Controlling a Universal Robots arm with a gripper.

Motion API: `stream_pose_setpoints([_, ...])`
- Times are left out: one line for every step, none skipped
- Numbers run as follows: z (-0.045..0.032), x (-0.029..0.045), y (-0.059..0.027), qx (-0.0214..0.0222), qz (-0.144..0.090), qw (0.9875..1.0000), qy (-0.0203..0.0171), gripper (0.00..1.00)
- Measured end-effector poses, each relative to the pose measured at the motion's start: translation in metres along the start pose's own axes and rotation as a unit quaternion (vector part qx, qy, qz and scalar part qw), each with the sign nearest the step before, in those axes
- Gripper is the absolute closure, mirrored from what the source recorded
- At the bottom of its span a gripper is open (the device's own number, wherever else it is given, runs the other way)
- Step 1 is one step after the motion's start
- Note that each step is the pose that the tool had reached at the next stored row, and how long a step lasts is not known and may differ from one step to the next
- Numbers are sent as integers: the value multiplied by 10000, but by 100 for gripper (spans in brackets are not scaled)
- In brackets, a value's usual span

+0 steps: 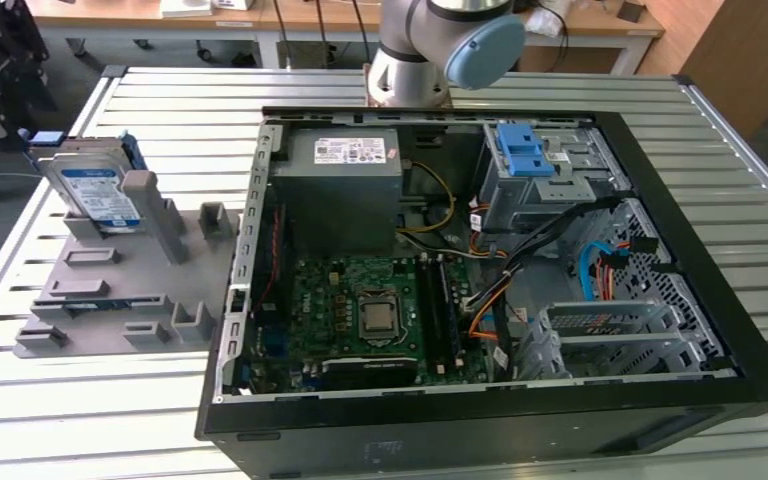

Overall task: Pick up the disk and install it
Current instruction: 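Pick up the disk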

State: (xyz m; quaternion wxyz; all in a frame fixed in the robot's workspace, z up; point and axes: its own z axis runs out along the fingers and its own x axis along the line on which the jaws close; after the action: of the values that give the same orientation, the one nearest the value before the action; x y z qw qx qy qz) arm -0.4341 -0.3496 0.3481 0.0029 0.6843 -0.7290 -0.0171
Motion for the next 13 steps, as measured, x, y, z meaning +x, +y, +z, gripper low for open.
stream_pose_setpoints([14,0,1,2,0,10000,0,29])
stream_pose_setpoints([27,-2,2,3,0,10000,0,29])
stream_pose_setpoints([39,-6,2,3,0,10000,0,29])
stream_pose_setpoints([46,-14,2,3,0,10000,0,29])
stream_pose_setpoints([52,-28,3,3,0,10000,0,29])
stream_pose_setpoints([58,-38,4,3,0,10000,0,29])
stream_pose_setpoints([66,-42,5,4,0,10000,-1,29])
stream_pose_setpoints([75,-45,7,4,0,10000,-1,29])
stream_pose_setpoints([84,-49,8,3,0,10000,0,29])
stream_pose_setpoints([94,-55,10,3,0,10000,0,29])
stream_pose_setpoints([105,-66,12,3,0,10000,0,29])
stream_pose_setpoints([119,-78,16,3,0,10000,1,29])
stream_pose_setpoints([133,-84,20,4,0,10000,1,29])
